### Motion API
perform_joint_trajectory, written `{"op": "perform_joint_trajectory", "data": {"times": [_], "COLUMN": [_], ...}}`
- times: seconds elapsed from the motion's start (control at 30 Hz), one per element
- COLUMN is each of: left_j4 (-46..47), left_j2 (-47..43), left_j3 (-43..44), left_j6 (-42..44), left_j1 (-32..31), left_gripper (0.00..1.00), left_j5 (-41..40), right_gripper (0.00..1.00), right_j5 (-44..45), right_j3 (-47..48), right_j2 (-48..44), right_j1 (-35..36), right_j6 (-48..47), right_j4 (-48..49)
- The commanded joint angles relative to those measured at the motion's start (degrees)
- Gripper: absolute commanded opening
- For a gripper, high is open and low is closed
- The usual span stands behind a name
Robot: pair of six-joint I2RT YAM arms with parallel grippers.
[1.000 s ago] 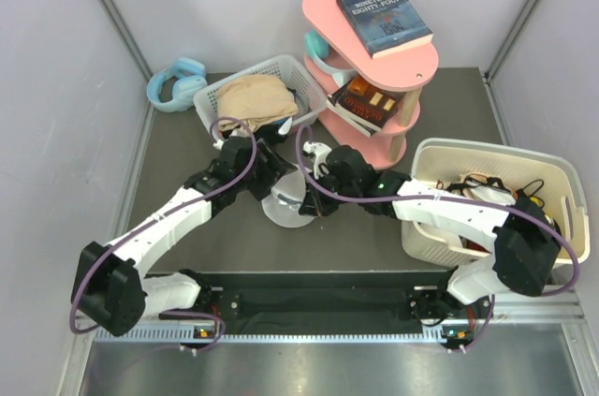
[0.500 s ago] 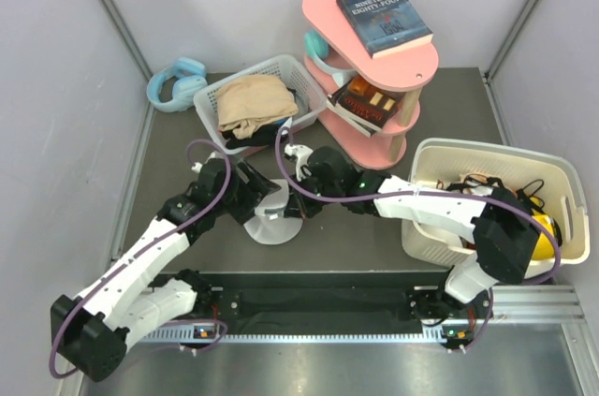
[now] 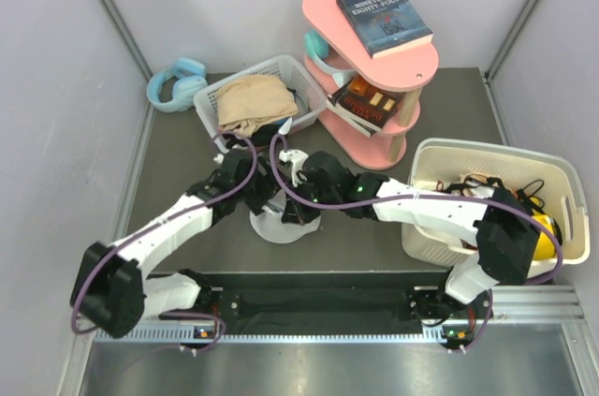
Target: Unzip the laundry bag and remove the bra
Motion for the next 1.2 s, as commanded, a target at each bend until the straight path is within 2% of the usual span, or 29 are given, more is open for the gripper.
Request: {"op": "perform_joint_trajectory", "data": {"times": [0.0, 0.1, 0.23, 0.27, 0.37, 0.4, 0.6, 0.77, 0.97, 1.17], "left_j4": [13.47, 11.11, -1.26, -6.77, -15.58, -16.92, -23.95, -25.03, -17.65, -10.71], "left_j2": [6.88, 9.61, 9.53, 8.83, 5.5, 4.35, -4.97, -7.97, -6.3, -3.66], "left_j3": [6.32, 11.33, 16.61, 17.83, 18.11, 17.94, 15.21, 12.84, 7.74, 5.72], "left_j6": [5.97, 9.22, 12.21, 13.0, 13.79, 13.71, 11.51, 8.79, 5.1, 2.55], "left_j1": [-0.15, 0.12, 0.03, 0.12, 0.03, 0.03, 0.21, 0.21, 0.12, 0.12], "left_gripper": [0.83, 0.84, 0.91, 0.92, 0.97, 0.99, 0.99, 0.99, 0.91, 0.83], "left_j5": [5.02, 4.59, 0.2, -0.86, -3.94, -7.07, -11.94, -9.4, -1.58, -2.01], "right_gripper": [0.0, 0.0, 0.0, 0.0, 0.0, 0.0, 0.0, 0.0, 0.0, 0.0], "right_j5": [4.68, 7.59, 8.04, 7.78, 8.13, 8.48, 9.1, 8.57, 8.22, 7.16], "right_j3": [-0.33, 0.37, 1.07, 1.25, 2.48, 3.0, 3.1, 2.57, 2.22, 1.86], "right_j2": [-4.75, -3.7, -0.97, 0.08, 1.84, 2.19, 3.34, 3.43, 2.81, 2.46], "right_j1": [0.74, 0.65, 0.21, 0.21, 0.21, 0.13, 0.21, 0.21, 0.21, 0.56], "right_j6": [-1.35, -1.35, 0.4, 0.67, 1.73, 1.99, 3.31, 3.57, 3.49, 2.87], "right_j4": [-0.36, -1.85, -2.04, -1.95, -1.95, -1.77, -1.42, -0.63, -0.19, 0.69]}}
